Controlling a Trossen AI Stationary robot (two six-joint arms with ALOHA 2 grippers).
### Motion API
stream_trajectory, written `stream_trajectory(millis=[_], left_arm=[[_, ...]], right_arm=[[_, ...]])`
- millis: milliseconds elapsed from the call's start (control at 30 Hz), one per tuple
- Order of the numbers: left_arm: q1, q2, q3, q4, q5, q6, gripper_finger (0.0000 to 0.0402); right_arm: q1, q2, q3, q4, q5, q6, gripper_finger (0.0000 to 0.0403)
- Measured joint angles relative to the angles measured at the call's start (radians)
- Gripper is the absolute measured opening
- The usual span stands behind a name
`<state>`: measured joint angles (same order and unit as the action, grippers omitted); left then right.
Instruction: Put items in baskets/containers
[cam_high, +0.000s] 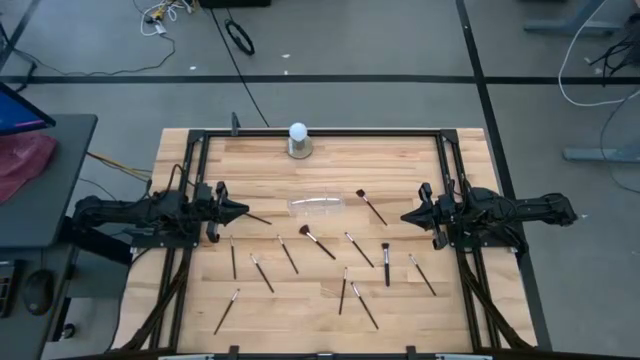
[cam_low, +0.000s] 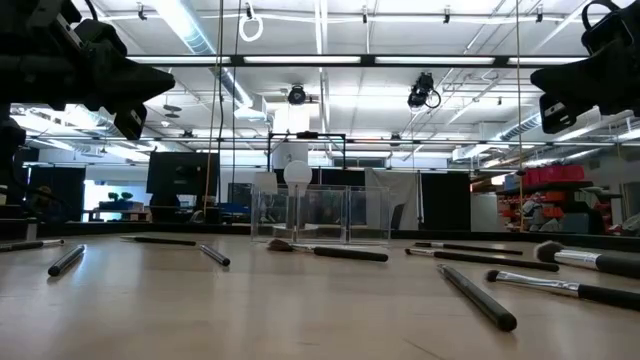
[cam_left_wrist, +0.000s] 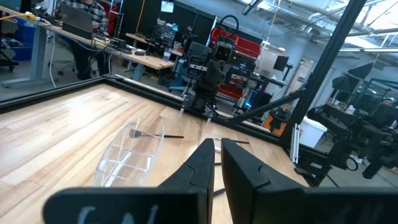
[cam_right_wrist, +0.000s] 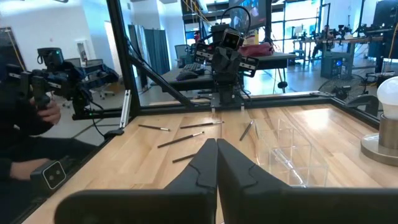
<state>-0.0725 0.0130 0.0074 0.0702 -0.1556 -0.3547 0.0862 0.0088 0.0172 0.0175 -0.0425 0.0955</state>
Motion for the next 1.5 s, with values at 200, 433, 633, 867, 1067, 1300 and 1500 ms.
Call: stream_trajectory(millis=[200, 433, 633, 867, 1067, 1300, 1500], left_arm=[[0.000, 0.000, 0.000, 0.016, -0.036, 0.001, 0.0034], [0.002, 0.000, 0.000, 0.030, -0.189, 0.000, 0.0034], [0.007, 0.000, 0.000, 0.048, -0.240, 0.031, 0.0034], [-0.017, 0.079, 0.000, 0.098, -0.208, -0.112, 0.0034], [-0.096, 0.309, 0.000, 0.142, -0.320, -0.184, 0.0034], [-0.139, 0.589, 0.183, -0.121, -0.416, -0.358, 0.0034], [-0.195, 0.811, 0.460, -0.610, -0.365, -0.592, 0.0034]], right_arm=[[0.000, 0.000, 0.000, 0.000, 0.000, 0.000, 0.0004], [0.000, 0.000, 0.000, 0.000, 0.000, 0.000, 0.0004], [0.000, 0.000, 0.000, 0.000, 0.000, 0.000, 0.0004], [0.000, 0.000, 0.000, 0.000, 0.000, 0.000, 0.0004], [0.000, 0.000, 0.000, 0.000, 0.000, 0.000, 0.0004], [0.000, 0.000, 0.000, 0.000, 0.000, 0.000, 0.0004], [0.000, 0.000, 0.000, 0.000, 0.000, 0.000, 0.0004]])
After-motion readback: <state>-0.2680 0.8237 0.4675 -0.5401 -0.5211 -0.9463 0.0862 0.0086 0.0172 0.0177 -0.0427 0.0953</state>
